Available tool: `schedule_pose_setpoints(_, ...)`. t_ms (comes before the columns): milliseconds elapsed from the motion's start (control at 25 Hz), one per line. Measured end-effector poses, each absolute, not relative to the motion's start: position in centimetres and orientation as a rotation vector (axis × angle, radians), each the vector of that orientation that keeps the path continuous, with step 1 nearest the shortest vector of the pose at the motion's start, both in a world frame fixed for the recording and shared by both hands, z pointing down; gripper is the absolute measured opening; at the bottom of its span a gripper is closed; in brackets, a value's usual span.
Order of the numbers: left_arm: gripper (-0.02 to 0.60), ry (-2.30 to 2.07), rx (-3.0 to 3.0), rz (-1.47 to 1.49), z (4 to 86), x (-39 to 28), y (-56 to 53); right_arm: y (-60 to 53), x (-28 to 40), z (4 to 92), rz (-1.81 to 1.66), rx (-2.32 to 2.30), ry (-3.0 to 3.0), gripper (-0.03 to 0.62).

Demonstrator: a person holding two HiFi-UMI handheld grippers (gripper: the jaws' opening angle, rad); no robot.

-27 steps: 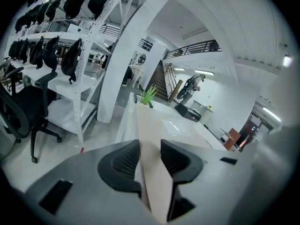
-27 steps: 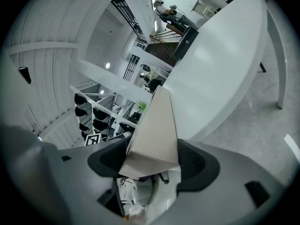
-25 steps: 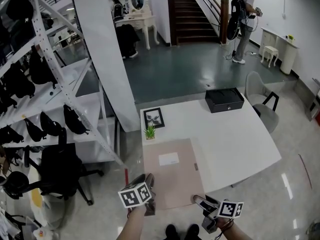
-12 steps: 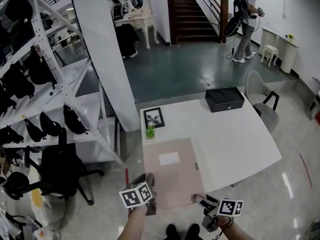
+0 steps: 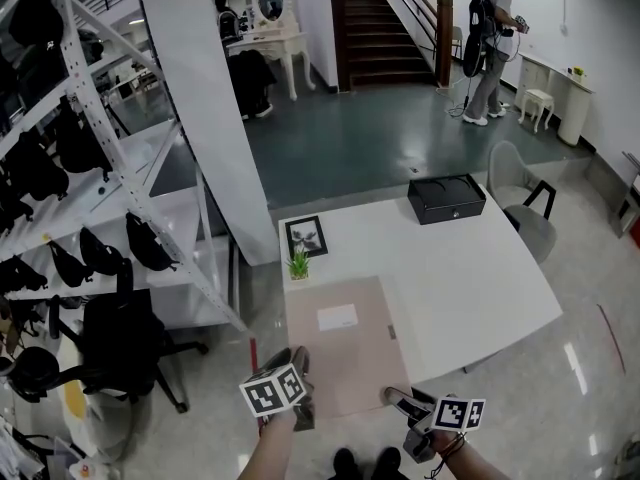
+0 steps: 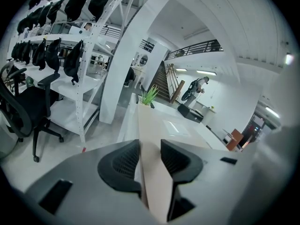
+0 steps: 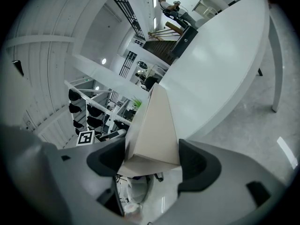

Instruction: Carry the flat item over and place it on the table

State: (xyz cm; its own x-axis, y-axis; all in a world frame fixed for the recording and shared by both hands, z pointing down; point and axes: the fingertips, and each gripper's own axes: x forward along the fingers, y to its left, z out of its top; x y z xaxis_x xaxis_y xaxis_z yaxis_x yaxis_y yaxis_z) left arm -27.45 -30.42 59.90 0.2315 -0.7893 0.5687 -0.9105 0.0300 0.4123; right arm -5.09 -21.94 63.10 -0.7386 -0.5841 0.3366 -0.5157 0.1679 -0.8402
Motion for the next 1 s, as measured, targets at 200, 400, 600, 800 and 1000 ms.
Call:
schedule_pose_setpoints(200, 0.144, -1.587, 1.768, 0.213, 60.0, -27.6, -30.5, -22.1, -5.2, 63.2, -1.635, -1.129, 2.364, 0.354)
schedule_pose_setpoints(400, 0.144, -1.593, 1.761, 0.213, 59.9, -27.5, -30.4, -22.1, -4.9, 63.2, -1.588, -1.193, 2.419, 0.358)
schedule_pose_setpoints(600, 0.144, -1.6, 1.76, 0.205, 59.8, -27.4, -30.2, -22.5, -4.8, 62.7, -1.409, -1.314, 2.614, 0.342)
schedule_pose_setpoints(800, 0.144, -1.598, 1.764, 0.189, 59.6, -27.2, -30.0, -22.8, -4.7, 62.4, -1.365, -1.356, 2.627, 0.334)
schedule_pose_setpoints(1000, 0.144, -1.601, 1.782, 0.156, 58.7, -27.3, -29.6, -22.9, -4.1, 61.8, -1.314, -1.41, 2.609, 0.319)
